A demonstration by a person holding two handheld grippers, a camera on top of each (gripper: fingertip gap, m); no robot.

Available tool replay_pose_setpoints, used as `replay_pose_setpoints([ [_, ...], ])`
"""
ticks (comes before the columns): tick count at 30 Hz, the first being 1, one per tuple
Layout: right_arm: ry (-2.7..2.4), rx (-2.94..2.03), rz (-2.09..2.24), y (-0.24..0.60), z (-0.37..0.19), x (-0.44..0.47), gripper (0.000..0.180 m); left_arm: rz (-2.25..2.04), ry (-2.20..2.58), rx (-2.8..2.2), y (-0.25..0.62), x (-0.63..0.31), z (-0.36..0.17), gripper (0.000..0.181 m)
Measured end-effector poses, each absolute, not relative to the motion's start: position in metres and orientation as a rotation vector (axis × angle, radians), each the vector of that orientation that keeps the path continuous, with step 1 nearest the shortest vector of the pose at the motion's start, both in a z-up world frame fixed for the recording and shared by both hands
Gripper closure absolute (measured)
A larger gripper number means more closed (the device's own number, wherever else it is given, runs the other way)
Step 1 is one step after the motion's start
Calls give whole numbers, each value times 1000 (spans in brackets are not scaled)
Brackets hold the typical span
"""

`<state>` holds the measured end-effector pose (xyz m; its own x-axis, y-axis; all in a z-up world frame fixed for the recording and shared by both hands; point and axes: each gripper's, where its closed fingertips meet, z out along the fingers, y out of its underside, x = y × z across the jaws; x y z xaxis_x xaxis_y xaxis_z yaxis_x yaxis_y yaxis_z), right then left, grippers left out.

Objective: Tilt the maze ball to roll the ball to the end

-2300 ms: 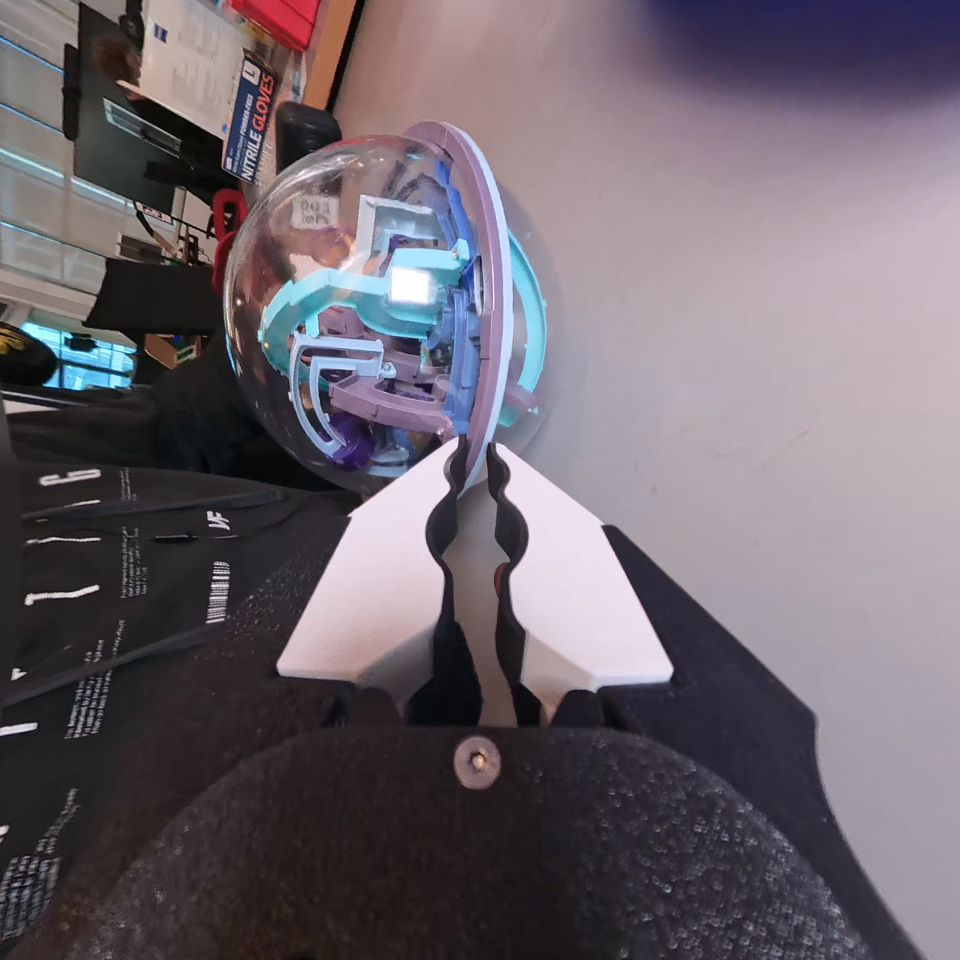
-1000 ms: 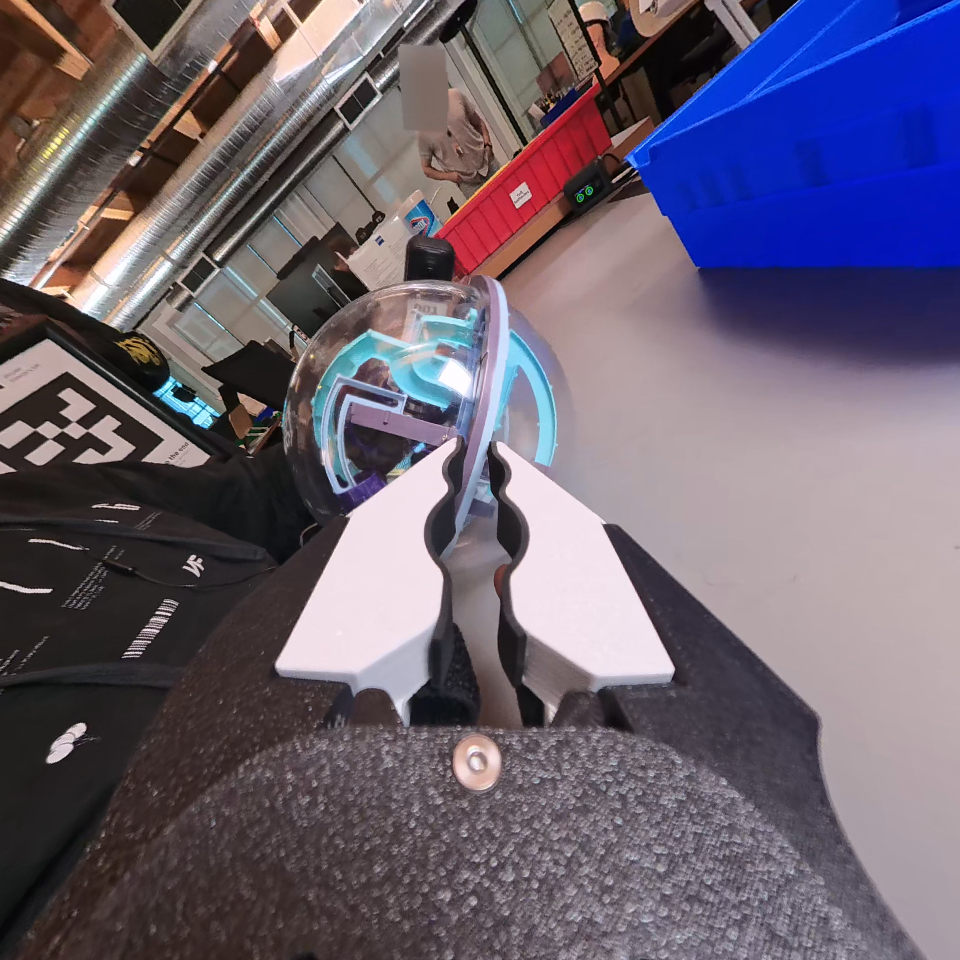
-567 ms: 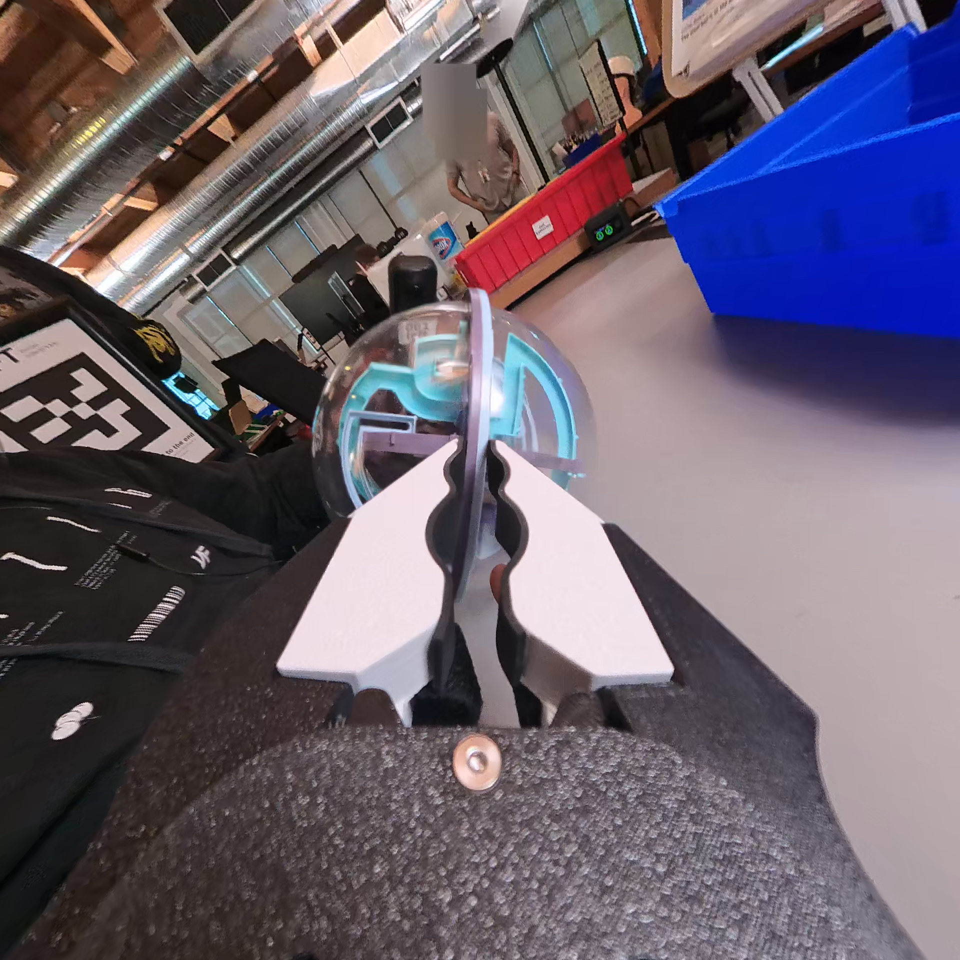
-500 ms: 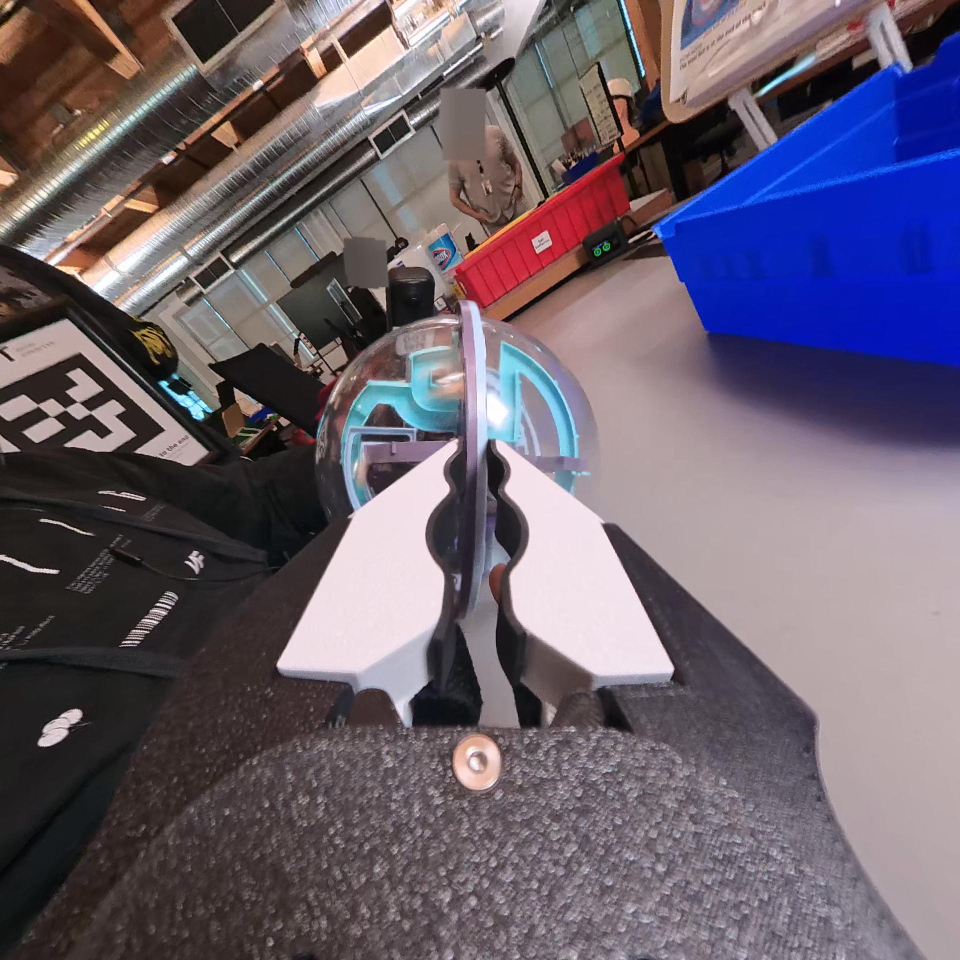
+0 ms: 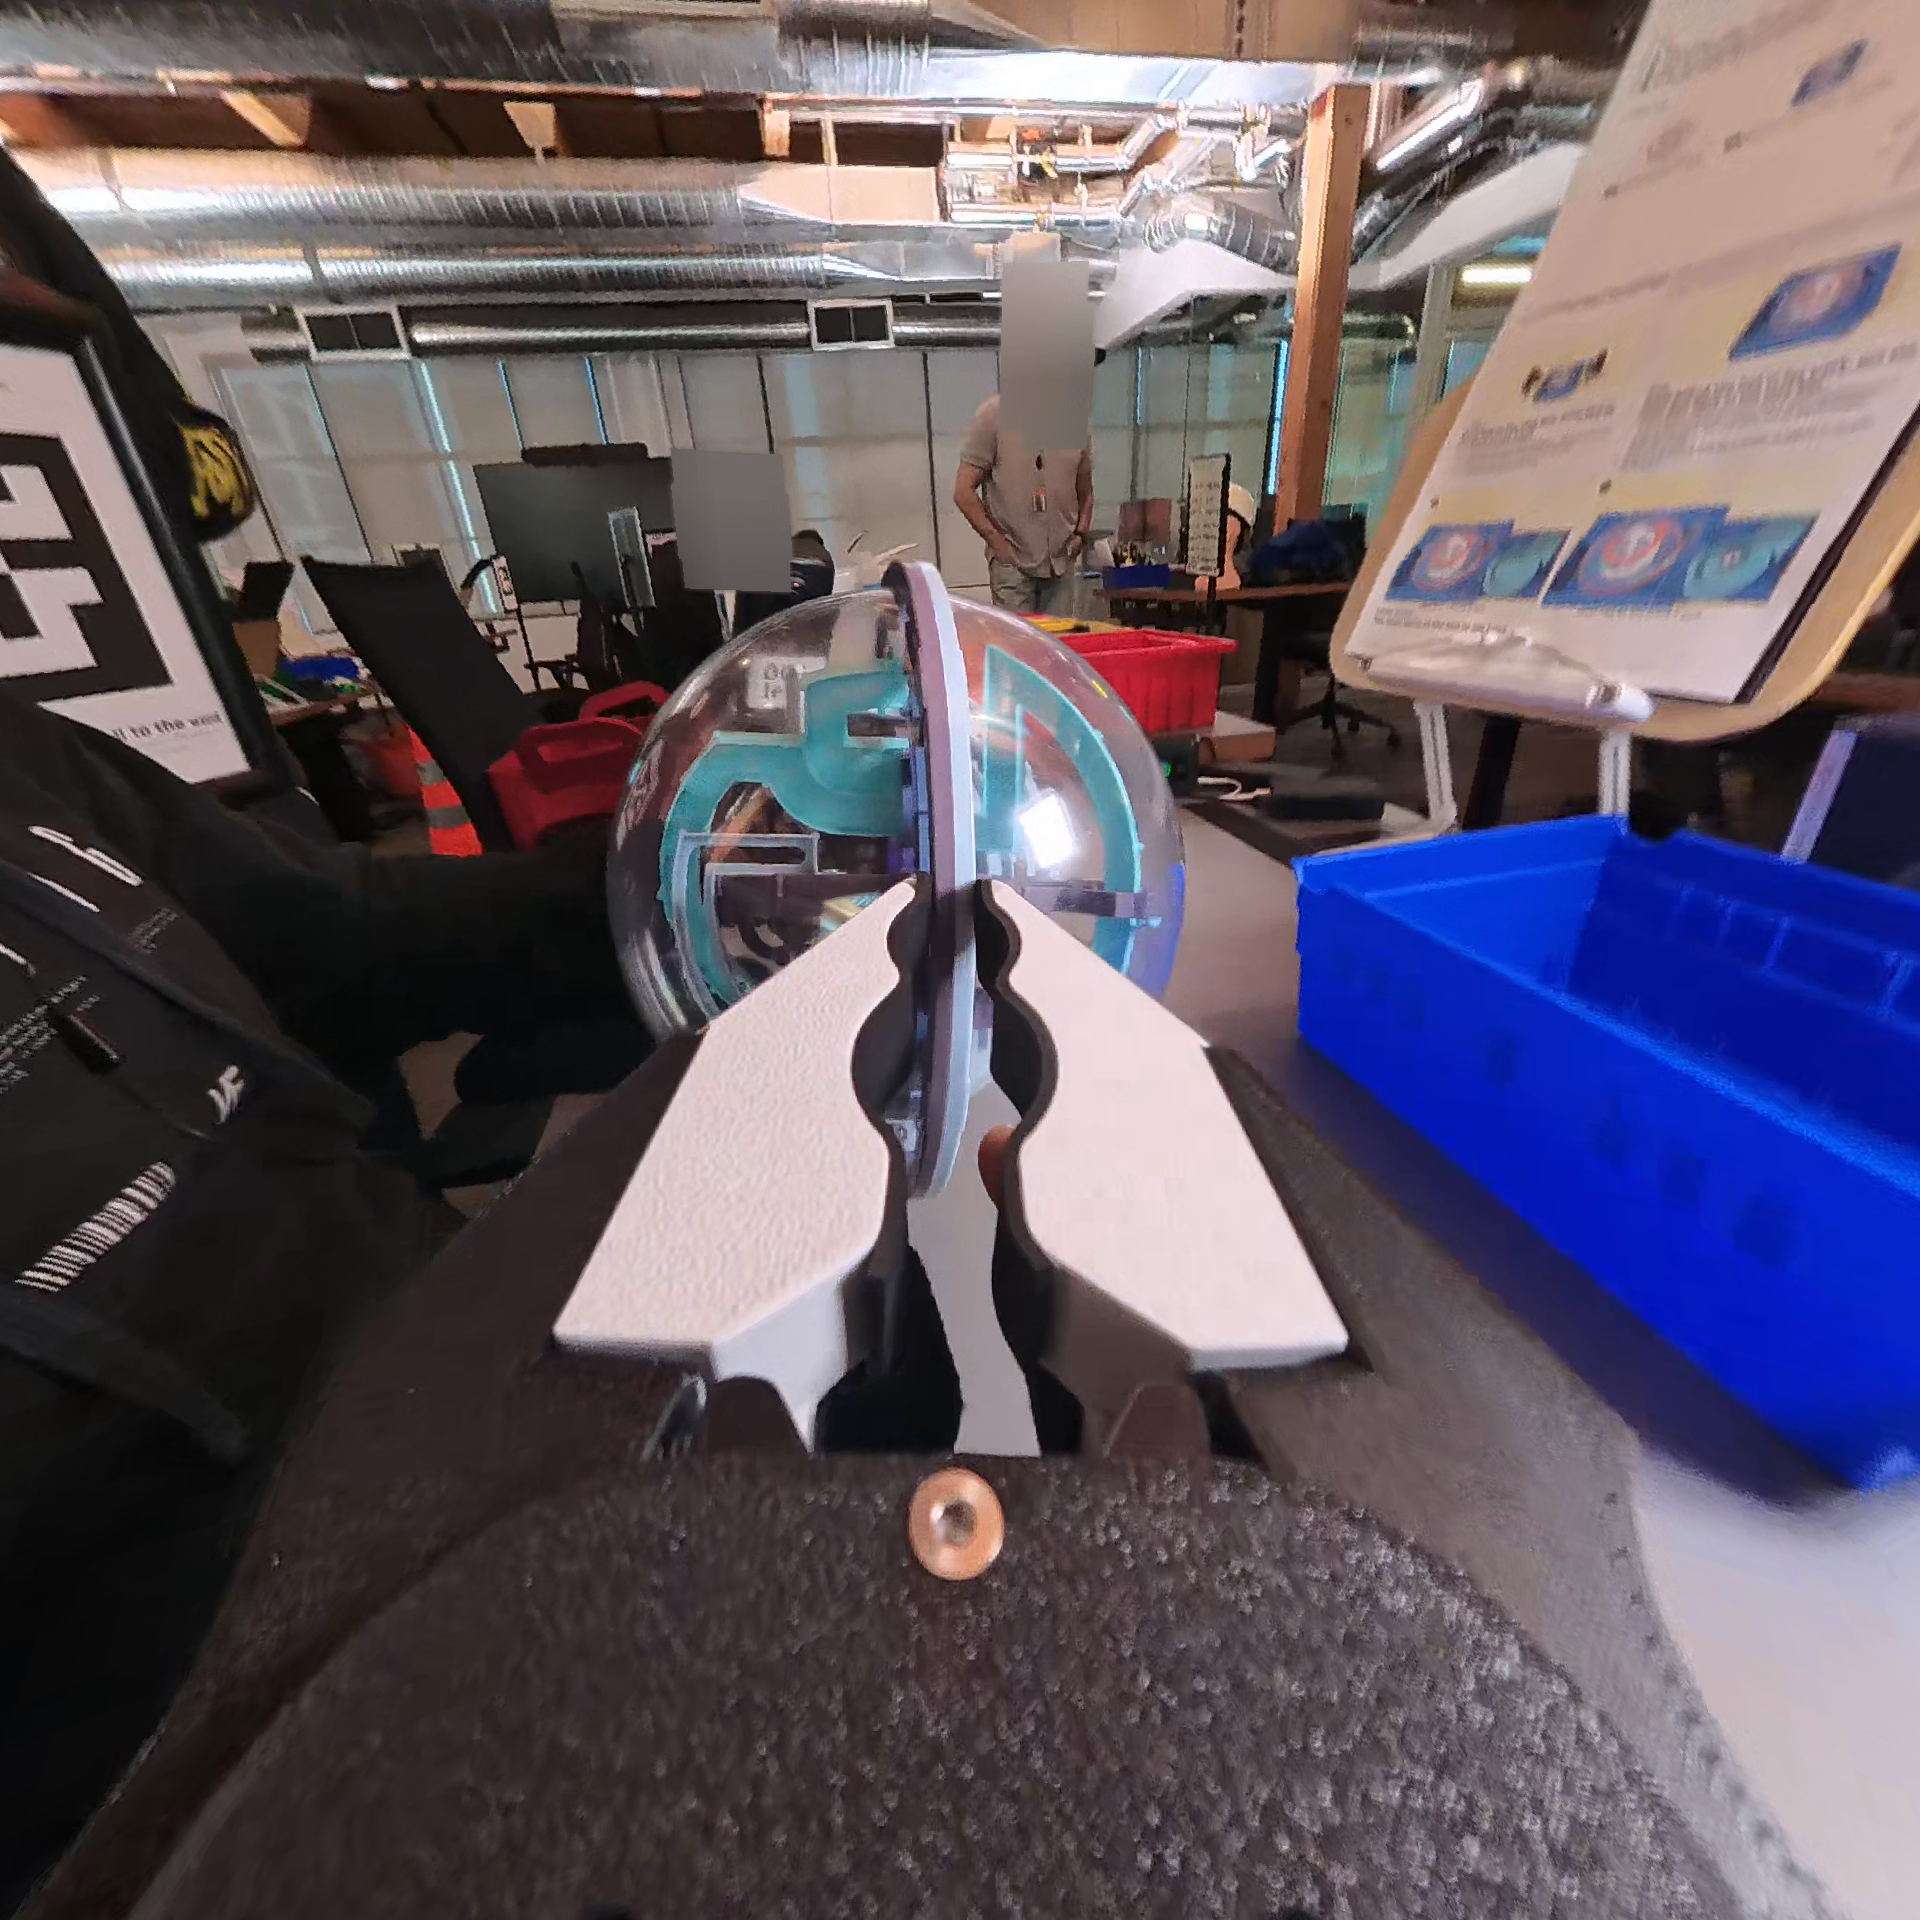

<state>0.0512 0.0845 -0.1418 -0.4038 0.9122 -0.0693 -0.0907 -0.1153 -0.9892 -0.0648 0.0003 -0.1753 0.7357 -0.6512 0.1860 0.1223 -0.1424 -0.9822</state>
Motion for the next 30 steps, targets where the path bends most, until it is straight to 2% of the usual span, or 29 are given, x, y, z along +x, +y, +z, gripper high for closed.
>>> replay_pose_setpoints([
  [14,-1420,-727,1439,67,-74,51,174,-494,553,-1439,-13,-72,-91,174],
  [23,-1404,-681,1420,59,-59,52,174,-440,574,-1412,-24,-71,-56,173],
  [30,-1421,-705,1430,56,-68,47,174,-443,554,-1418,-30,-72,-47,173],
])
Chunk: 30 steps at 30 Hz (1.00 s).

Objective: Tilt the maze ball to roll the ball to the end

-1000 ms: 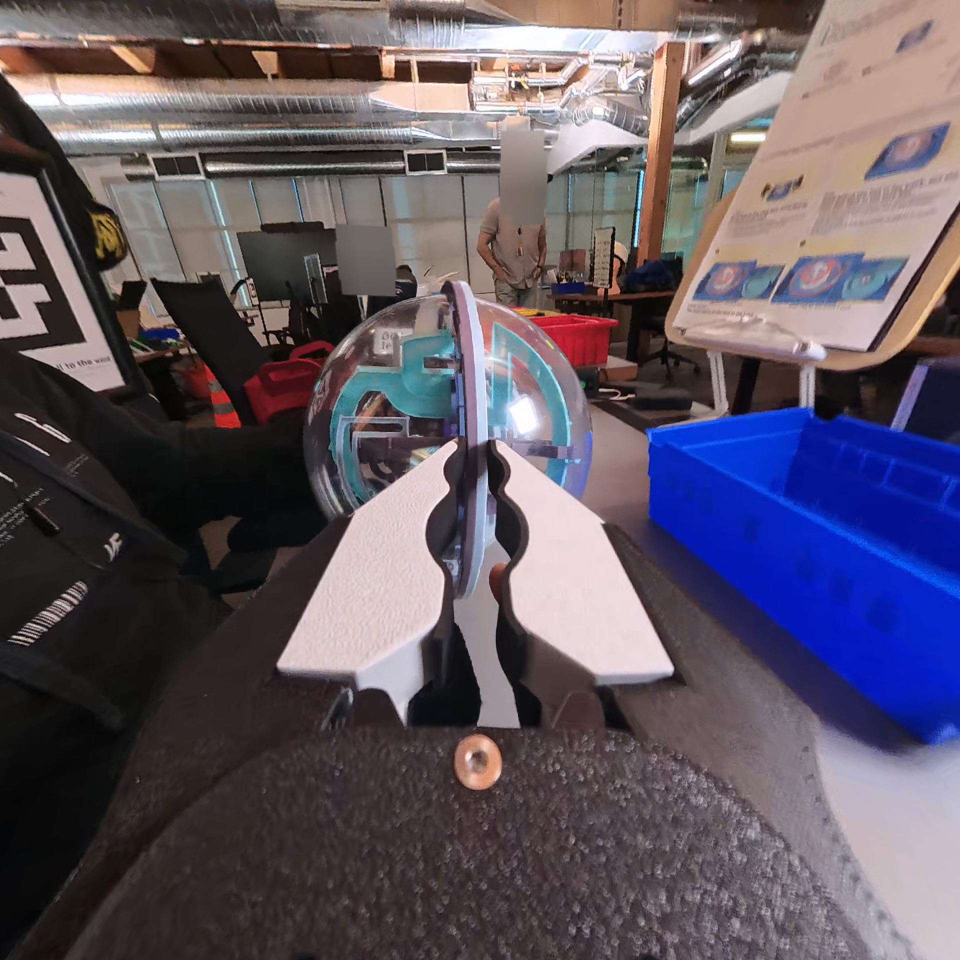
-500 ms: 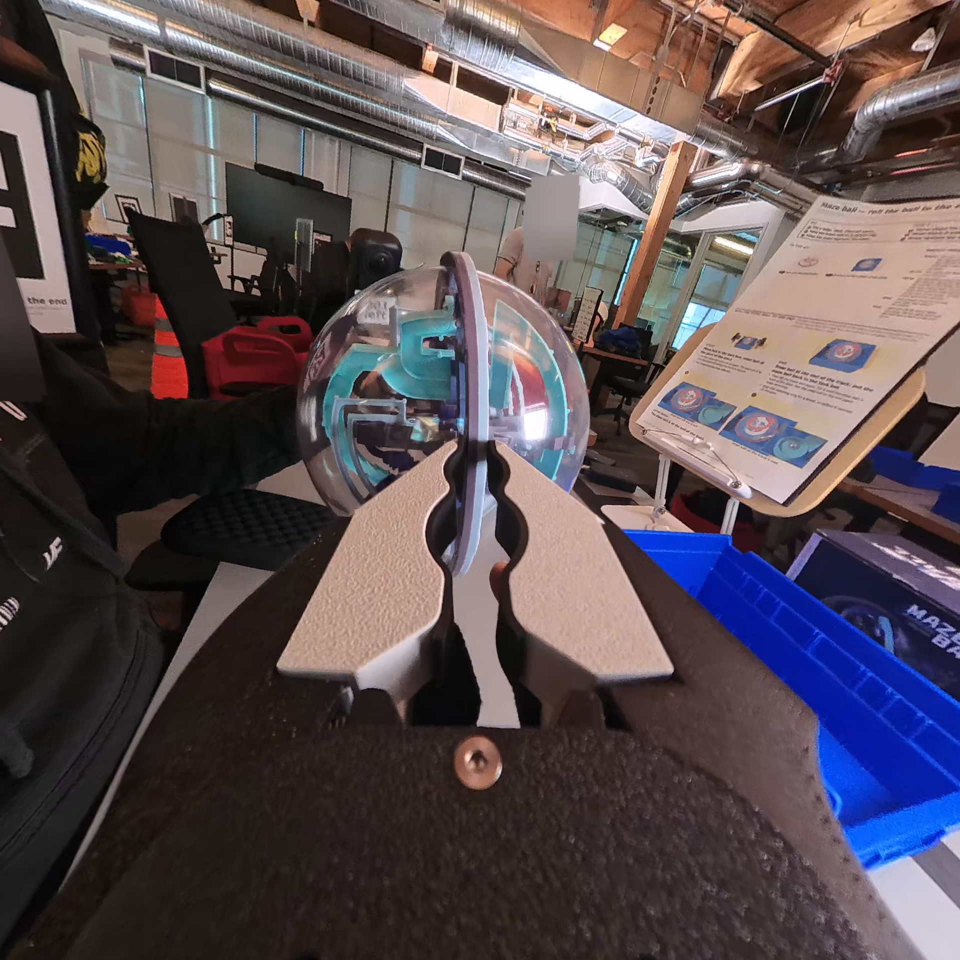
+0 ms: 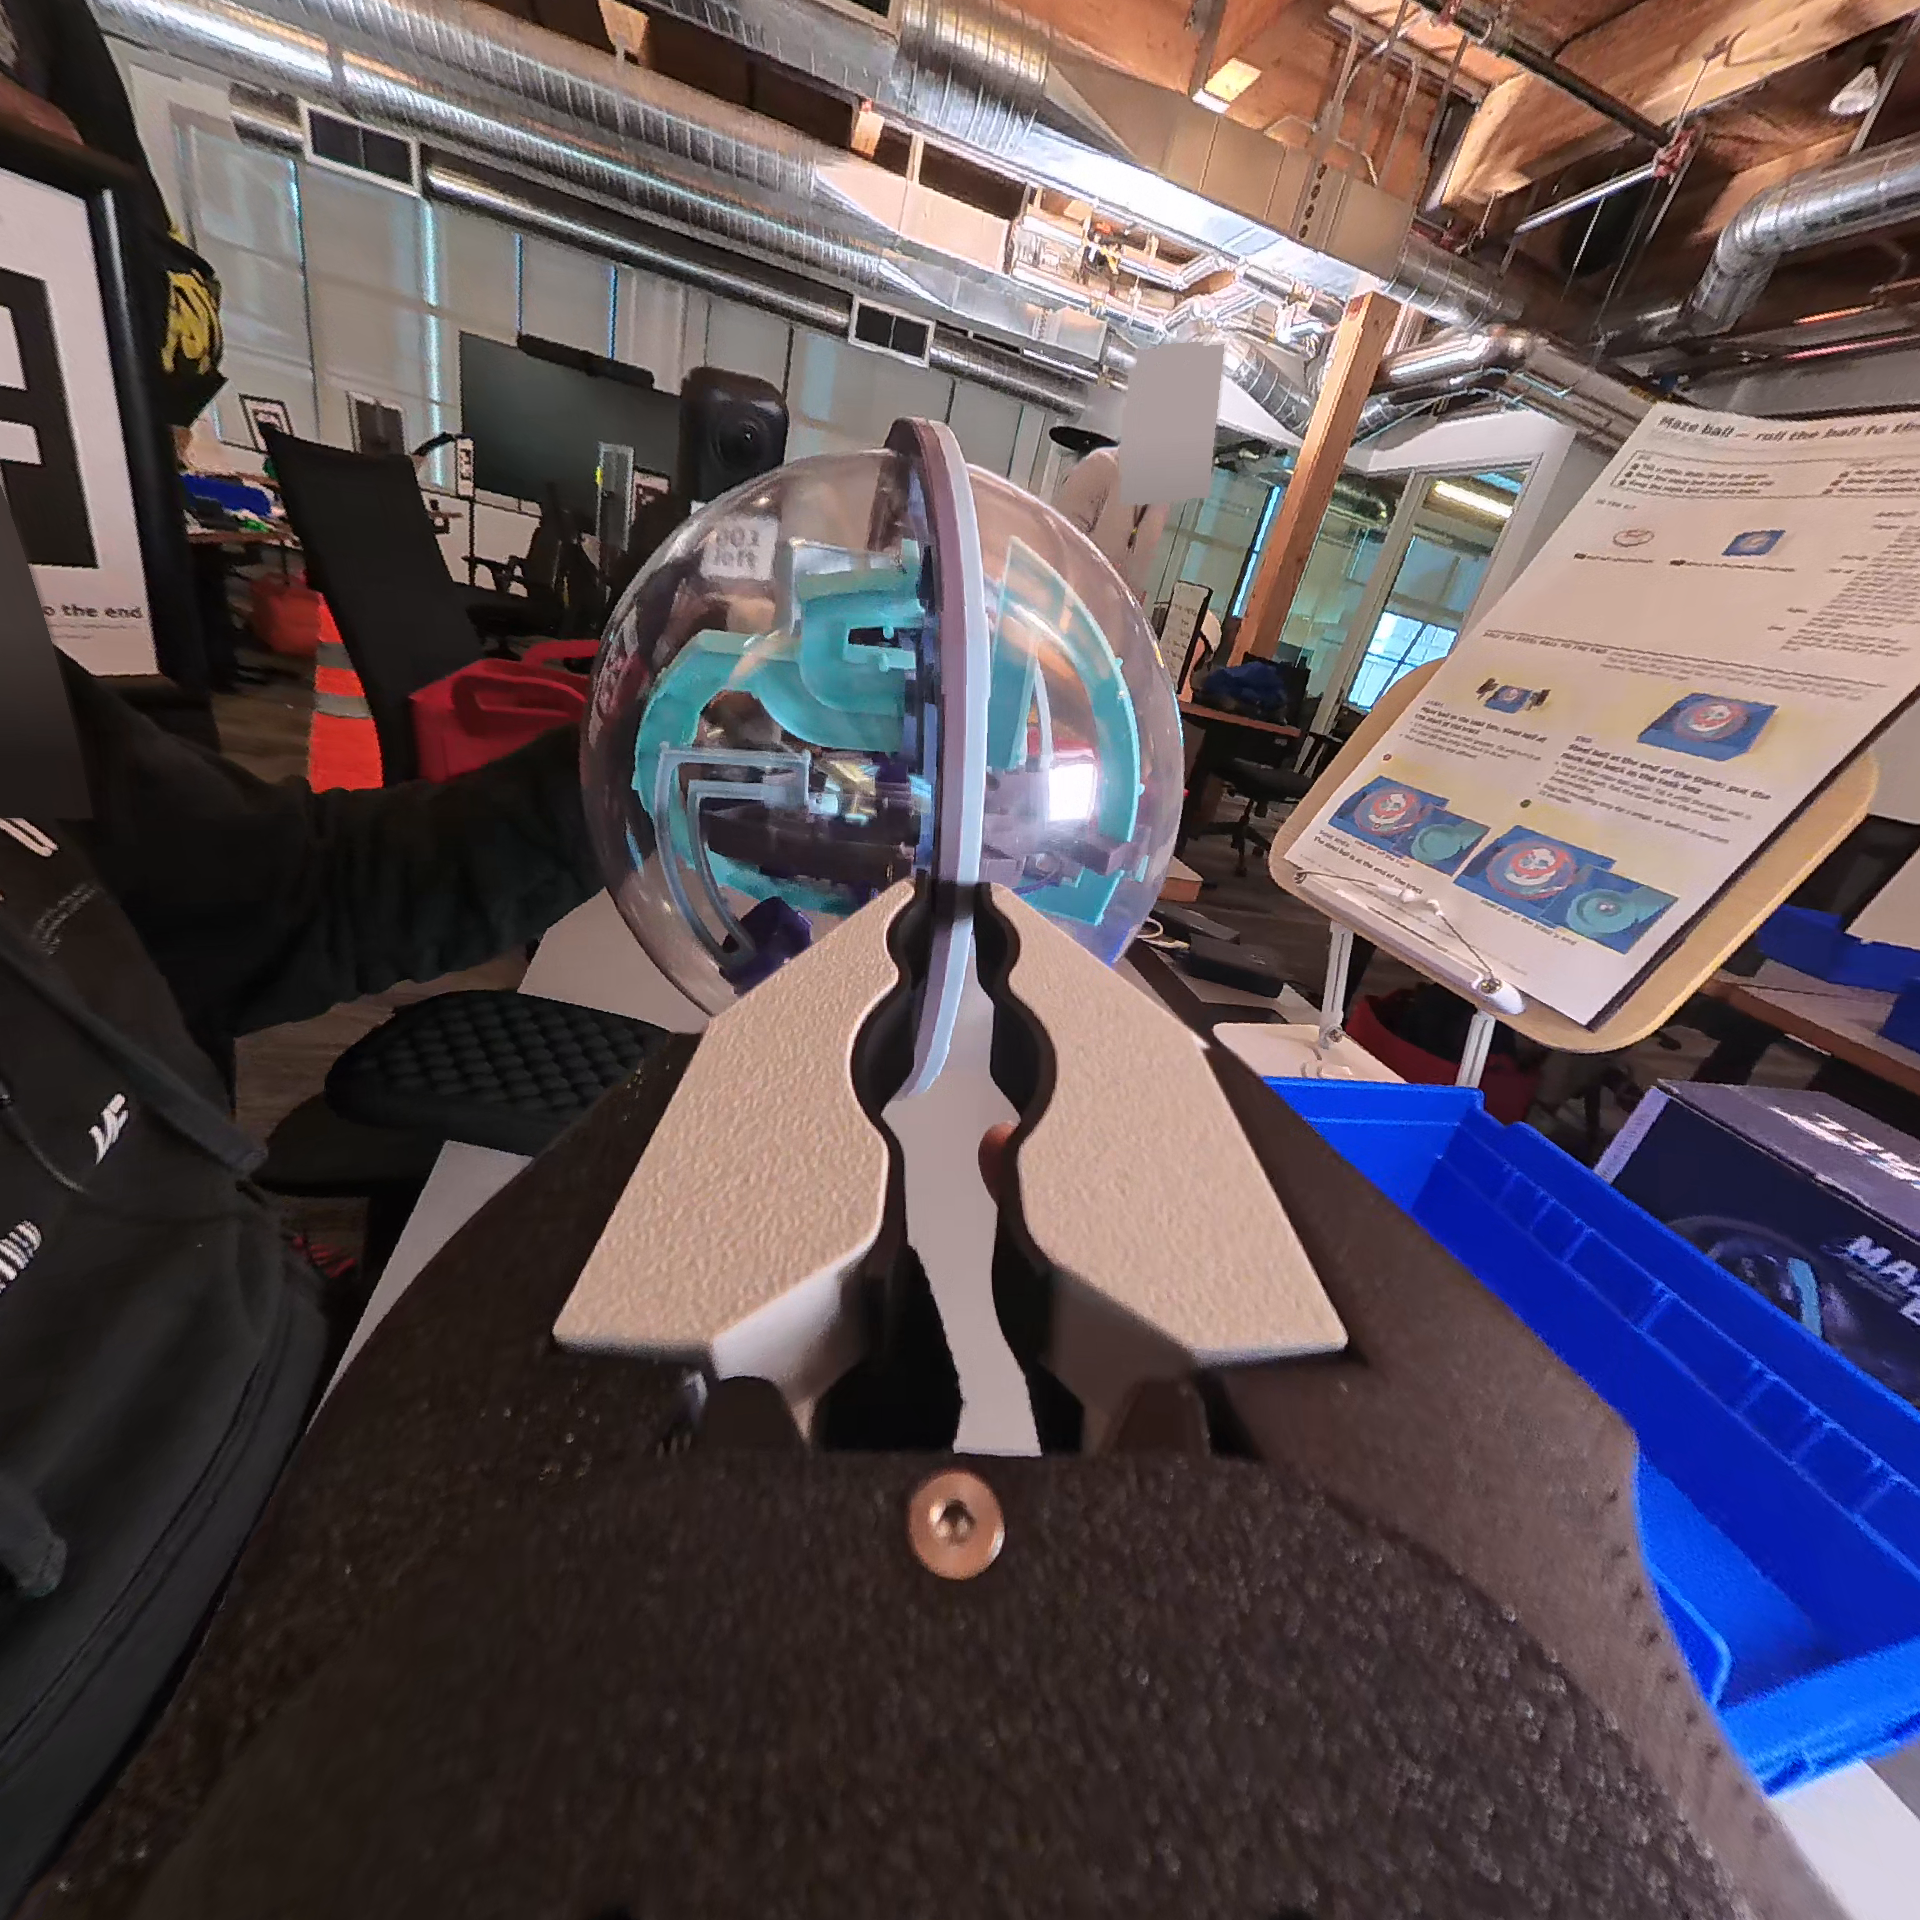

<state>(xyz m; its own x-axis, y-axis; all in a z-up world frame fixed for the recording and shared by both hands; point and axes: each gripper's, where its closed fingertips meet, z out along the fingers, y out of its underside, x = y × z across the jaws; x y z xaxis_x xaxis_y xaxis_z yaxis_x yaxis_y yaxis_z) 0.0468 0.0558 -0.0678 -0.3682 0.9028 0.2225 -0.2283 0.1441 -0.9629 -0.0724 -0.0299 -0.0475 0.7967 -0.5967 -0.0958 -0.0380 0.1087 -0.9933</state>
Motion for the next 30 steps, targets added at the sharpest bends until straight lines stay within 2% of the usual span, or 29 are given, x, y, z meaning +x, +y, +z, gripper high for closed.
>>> replay_pose_setpoints([
  [30,-1510,-961,1496,59,-104,43,174,-547,441,-1552,-25,-75,-75,174],
])
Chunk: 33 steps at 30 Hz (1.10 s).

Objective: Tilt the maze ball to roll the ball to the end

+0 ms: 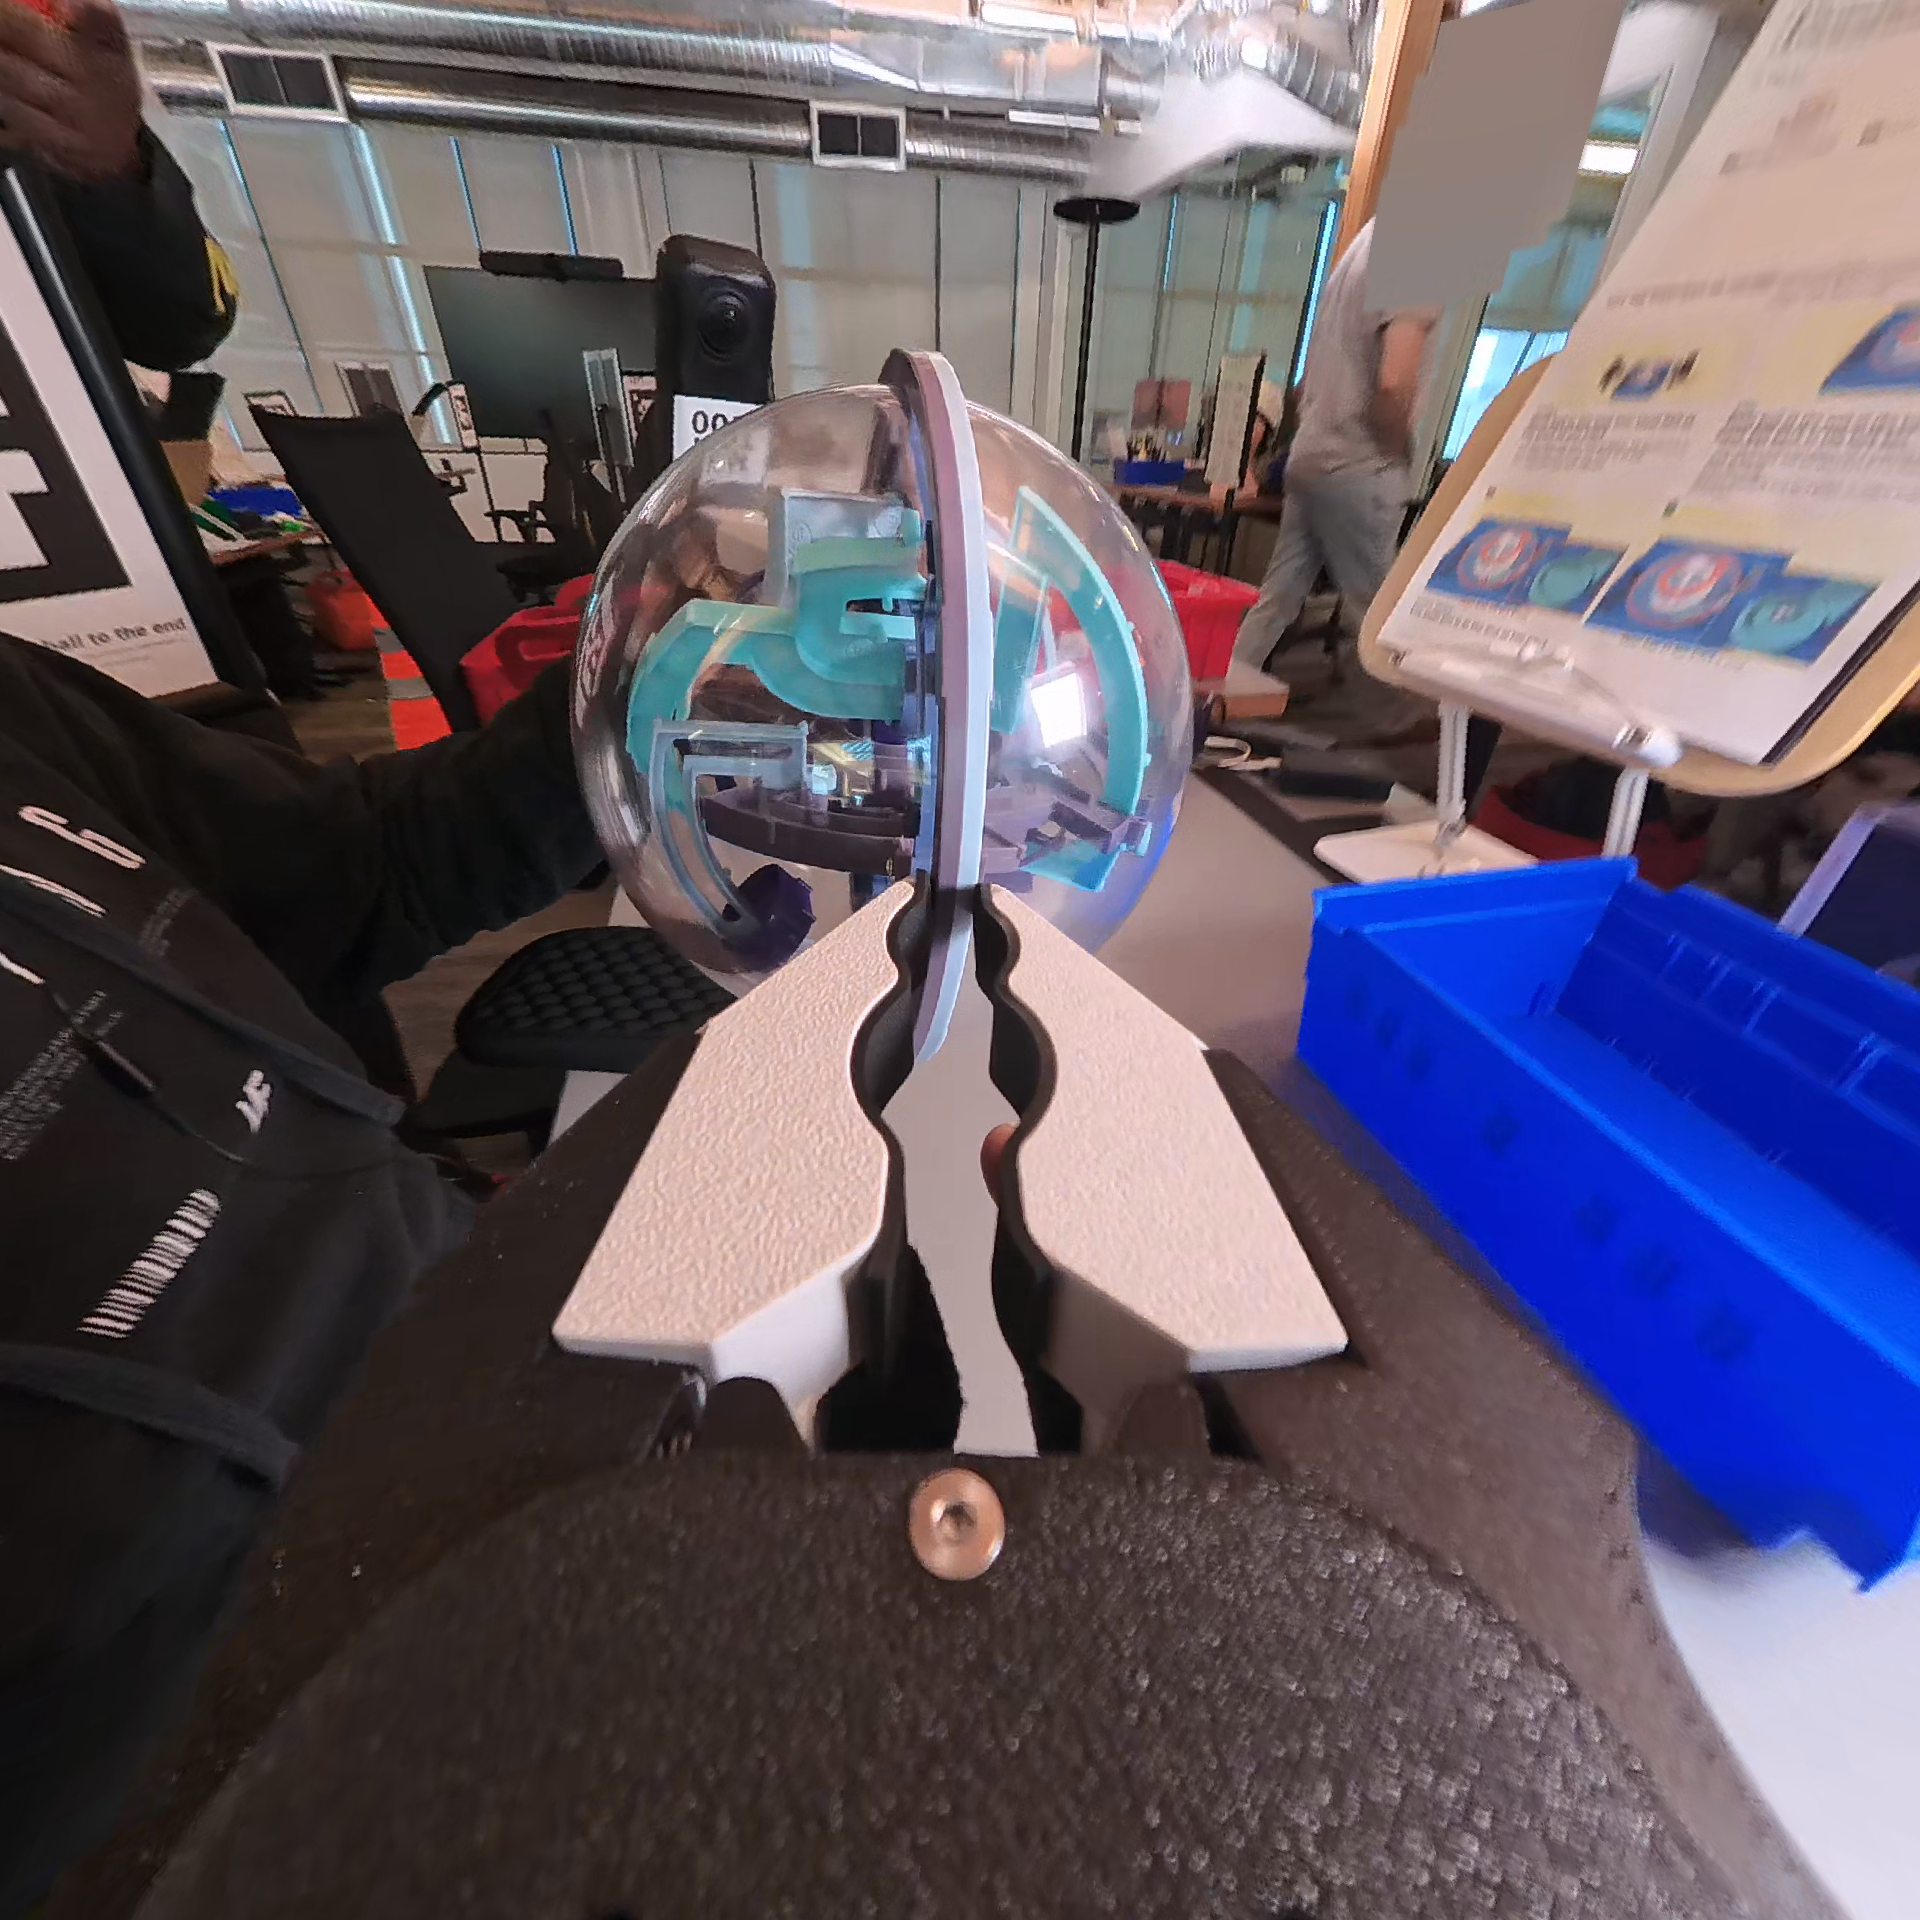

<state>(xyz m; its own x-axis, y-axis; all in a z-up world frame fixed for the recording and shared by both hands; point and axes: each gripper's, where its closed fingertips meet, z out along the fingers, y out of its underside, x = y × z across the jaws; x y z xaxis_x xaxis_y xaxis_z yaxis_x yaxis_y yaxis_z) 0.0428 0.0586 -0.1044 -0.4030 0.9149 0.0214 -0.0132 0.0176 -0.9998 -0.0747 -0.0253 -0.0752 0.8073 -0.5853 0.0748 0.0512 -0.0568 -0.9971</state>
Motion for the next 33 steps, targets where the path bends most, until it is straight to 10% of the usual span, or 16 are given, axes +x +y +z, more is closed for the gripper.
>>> replay_pose_setpoints([
  [33,-1593,-1245,1518,64,-159,46,174,-714,296,-1704,-14,-76,-132,174],
])
